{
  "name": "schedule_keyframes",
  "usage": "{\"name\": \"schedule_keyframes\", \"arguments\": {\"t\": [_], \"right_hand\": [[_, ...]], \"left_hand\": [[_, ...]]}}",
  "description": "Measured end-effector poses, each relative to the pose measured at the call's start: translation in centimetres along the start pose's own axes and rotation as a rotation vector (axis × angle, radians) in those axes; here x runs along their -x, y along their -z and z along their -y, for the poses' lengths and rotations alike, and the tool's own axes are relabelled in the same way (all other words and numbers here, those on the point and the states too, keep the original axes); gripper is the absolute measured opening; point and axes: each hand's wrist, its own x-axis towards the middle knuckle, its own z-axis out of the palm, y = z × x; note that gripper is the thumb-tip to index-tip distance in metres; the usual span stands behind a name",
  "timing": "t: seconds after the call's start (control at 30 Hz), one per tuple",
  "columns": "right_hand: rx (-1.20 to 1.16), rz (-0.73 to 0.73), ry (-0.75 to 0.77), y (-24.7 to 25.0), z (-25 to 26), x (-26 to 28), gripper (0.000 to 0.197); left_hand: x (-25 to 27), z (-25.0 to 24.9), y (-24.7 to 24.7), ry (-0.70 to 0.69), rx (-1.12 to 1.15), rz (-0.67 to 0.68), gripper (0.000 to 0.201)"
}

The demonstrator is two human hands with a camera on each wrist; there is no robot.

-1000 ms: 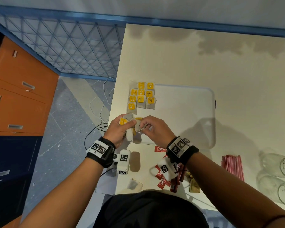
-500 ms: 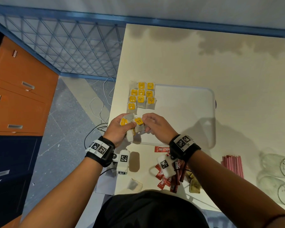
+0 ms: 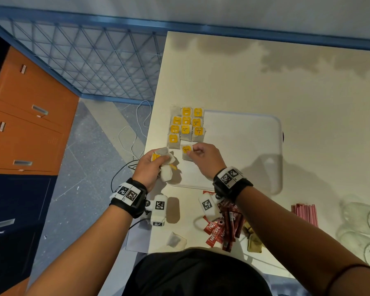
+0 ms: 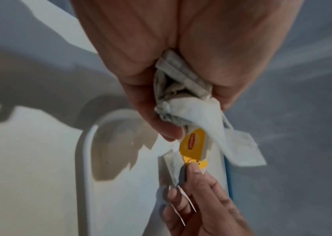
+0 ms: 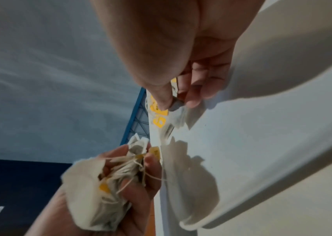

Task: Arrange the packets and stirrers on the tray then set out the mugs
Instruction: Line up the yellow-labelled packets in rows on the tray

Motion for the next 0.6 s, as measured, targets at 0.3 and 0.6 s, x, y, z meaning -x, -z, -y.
{"name": "schedule_keyframes", "arguments": {"t": [0.3,0.6], "right_hand": [[0.042,-0.099,-0.022,-1.9,0.9,-3.0,0.019],[0.163,-0.15,-0.036,-2.1,1.4,-3.6,0.022]], "left_hand": [[0.5,-0.1,0.3,0.045,0.075,0.009,0.03],[0.8,-0.1,0.2,0.051,0.142,0.057,0.034]]}}
